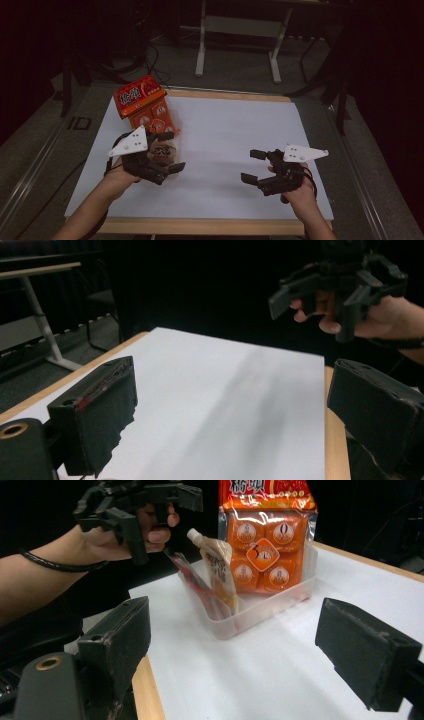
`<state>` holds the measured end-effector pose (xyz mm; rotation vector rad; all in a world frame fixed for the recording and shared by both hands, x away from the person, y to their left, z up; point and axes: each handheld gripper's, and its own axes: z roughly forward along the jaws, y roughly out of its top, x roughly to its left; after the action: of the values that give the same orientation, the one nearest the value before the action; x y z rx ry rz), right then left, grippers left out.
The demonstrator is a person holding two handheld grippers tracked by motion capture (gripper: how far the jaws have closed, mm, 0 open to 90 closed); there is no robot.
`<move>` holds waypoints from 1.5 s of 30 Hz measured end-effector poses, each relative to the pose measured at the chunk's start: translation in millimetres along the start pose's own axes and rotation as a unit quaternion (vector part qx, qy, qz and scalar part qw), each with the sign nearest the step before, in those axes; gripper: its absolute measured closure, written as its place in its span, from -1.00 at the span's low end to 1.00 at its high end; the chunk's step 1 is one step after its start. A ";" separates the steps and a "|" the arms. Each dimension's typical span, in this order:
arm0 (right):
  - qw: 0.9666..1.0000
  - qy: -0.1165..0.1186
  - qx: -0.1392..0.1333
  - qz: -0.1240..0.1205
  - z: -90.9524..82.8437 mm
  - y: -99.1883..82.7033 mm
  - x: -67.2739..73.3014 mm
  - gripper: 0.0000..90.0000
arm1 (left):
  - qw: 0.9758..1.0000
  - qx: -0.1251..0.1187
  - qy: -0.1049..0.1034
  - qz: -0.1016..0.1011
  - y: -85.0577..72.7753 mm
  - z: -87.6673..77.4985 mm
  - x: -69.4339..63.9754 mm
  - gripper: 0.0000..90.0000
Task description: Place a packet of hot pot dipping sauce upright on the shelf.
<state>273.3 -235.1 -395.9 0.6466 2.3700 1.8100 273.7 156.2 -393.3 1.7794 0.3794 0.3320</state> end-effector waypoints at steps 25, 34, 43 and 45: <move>1.000 0.000 0.027 0.012 8.9 -24.2 -2.5 -0.68 | 0.997 0.017 -0.066 0.020 -22.0 29.2 -51.9 -0.85; 0.999 -0.005 0.037 0.017 11.5 -35.9 -5.0 -0.68 | 0.996 0.028 -0.081 0.014 -34.4 42.9 -59.7 -0.85; 0.998 -0.020 0.049 0.018 12.7 -52.7 -8.7 -0.68 | 0.996 0.039 -0.079 0.008 -50.8 51.2 -62.5 -0.85; 0.998 -0.022 0.053 0.017 13.4 -55.7 -9.5 -0.68 | 0.996 0.041 -0.076 0.008 -54.2 52.6 -63.4 -0.85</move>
<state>270.8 -238.2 -453.9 0.7355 2.4539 1.6749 234.0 95.1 -459.7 1.8759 0.2741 0.1925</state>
